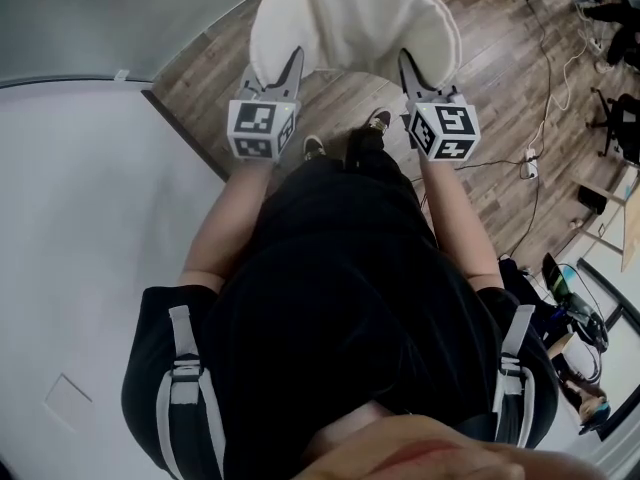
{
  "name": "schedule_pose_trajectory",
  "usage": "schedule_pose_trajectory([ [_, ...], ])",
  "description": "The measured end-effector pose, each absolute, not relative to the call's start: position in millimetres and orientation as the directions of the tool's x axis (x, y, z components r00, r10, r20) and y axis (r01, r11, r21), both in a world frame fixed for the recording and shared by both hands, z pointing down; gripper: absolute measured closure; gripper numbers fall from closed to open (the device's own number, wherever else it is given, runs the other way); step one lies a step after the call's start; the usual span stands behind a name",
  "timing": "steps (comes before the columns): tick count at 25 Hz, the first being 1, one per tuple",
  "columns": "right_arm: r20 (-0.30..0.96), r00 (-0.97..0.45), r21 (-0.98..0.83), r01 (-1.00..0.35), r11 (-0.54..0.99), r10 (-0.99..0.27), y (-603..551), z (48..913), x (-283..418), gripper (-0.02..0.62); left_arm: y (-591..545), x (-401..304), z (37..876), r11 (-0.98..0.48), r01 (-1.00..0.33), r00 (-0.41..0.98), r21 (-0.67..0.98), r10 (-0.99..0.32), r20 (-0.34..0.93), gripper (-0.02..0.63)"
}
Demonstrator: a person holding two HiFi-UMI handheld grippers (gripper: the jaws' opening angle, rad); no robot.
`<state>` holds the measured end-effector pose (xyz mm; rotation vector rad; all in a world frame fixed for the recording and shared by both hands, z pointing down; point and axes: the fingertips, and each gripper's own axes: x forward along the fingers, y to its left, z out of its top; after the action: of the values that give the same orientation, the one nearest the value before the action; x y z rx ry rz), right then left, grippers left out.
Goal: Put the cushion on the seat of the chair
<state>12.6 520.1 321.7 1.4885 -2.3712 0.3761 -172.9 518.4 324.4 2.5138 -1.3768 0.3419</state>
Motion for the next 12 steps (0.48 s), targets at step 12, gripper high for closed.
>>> schedule_pose_trajectory([
  [12,0.383,-0.453,-0.077,-0.884,0.461,-0.805,435,323,97,0.543,443,-89,320,-0.486,-0.868,0.49,0.098,-0.807,0.331,0.555],
])
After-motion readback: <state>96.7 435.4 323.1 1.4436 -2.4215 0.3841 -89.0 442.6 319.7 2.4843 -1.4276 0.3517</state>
